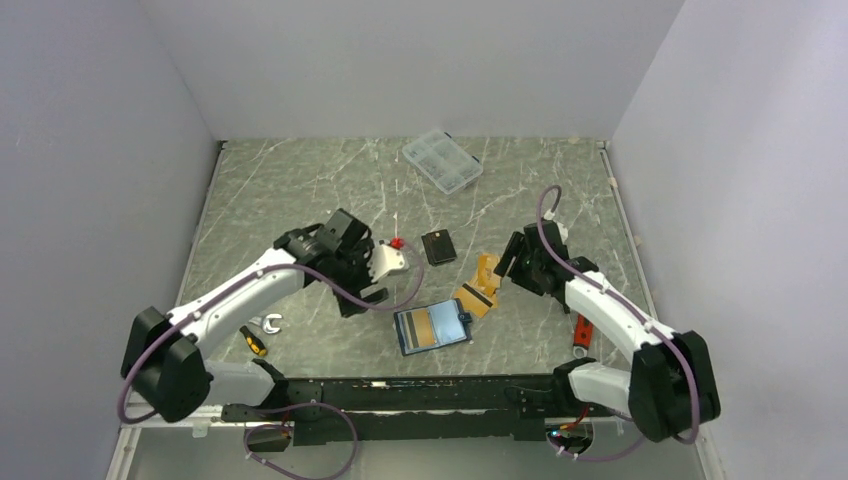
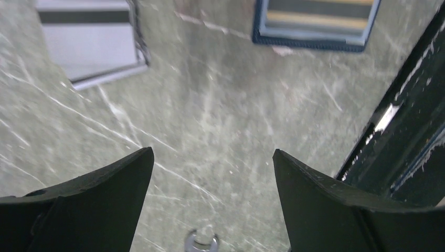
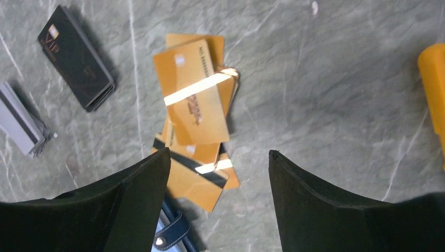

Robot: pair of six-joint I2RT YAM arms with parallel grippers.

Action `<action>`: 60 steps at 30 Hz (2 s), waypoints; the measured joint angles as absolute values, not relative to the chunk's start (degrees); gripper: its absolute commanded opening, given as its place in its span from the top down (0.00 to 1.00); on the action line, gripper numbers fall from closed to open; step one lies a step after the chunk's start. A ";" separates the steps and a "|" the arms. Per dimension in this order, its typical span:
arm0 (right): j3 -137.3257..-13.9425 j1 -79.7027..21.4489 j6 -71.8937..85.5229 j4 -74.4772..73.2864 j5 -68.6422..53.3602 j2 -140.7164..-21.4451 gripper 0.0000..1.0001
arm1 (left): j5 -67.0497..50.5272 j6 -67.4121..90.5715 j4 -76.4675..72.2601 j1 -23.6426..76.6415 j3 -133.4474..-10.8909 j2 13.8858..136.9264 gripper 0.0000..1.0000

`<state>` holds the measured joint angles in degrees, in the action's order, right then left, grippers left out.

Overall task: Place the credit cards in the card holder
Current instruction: Pick up the credit card from the center of the board.

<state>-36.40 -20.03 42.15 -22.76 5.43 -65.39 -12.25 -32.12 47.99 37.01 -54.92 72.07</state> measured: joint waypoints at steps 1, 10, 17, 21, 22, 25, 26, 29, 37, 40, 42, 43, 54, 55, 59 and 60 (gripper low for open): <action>-36.58 -18.37 41.45 -22.15 4.75 -66.65 0.31 | -12.27 -32.08 48.03 37.12 -56.64 73.41 0.09; -35.79 -10.04 40.21 -12.08 -6.92 -73.32 0.39 | -17.80 -27.46 46.04 38.50 -80.97 97.38 0.11; -31.00 -7.68 42.11 -5.56 -14.81 -75.90 0.44 | -21.96 -22.02 43.57 40.95 -94.65 116.42 0.13; -28.84 -6.74 42.68 -4.67 -17.08 -76.25 0.48 | -22.90 -20.40 42.44 41.80 -99.18 121.16 0.13; -28.82 -6.59 42.63 -4.84 -17.12 -75.81 0.49 | -22.96 -20.21 42.19 41.87 -99.39 121.32 0.13; -28.91 -6.37 42.35 -5.85 -16.95 -72.49 0.49 | -23.07 -19.99 40.80 41.54 -99.22 121.12 0.12; -29.19 -6.37 42.06 -6.44 -16.95 -71.33 0.49 | -23.05 -20.01 40.23 41.17 -98.89 120.97 0.13; -31.97 -6.35 41.12 -8.08 -16.99 -70.65 0.49 | -22.48 -20.08 40.05 39.92 -98.61 120.79 0.13; -38.00 -6.42 39.64 -7.33 -18.87 -75.37 0.35 | -20.01 -20.16 39.24 36.88 -97.49 120.42 0.15; -46.26 -7.53 38.74 -5.85 -20.71 -84.09 0.33 | -19.66 -20.21 39.33 35.29 -97.65 120.44 0.15; -51.94 -9.08 38.33 -3.44 -21.87 -90.52 0.32 | -19.16 -20.23 39.18 34.24 -98.04 120.49 0.15; -53.69 -9.78 38.30 -2.39 -22.31 -92.73 0.32 | -18.72 -20.23 38.98 33.67 -98.13 120.51 0.15; -60.86 -12.49 41.67 5.85 -30.28 -112.03 0.49 | -17.69 -20.23 34.04 33.26 -99.02 122.28 0.15; -61.23 -12.53 41.95 6.09 -30.48 -112.33 0.49 | -17.69 -20.25 33.61 33.32 -99.02 122.52 0.14; -61.45 -12.60 42.24 6.98 -30.79 -112.42 0.51 | -17.67 -20.69 33.04 33.36 -99.02 123.74 0.15; -61.45 -12.60 42.33 7.11 -30.96 -112.49 0.51 | -17.67 -20.82 32.97 33.34 -99.02 124.18 0.15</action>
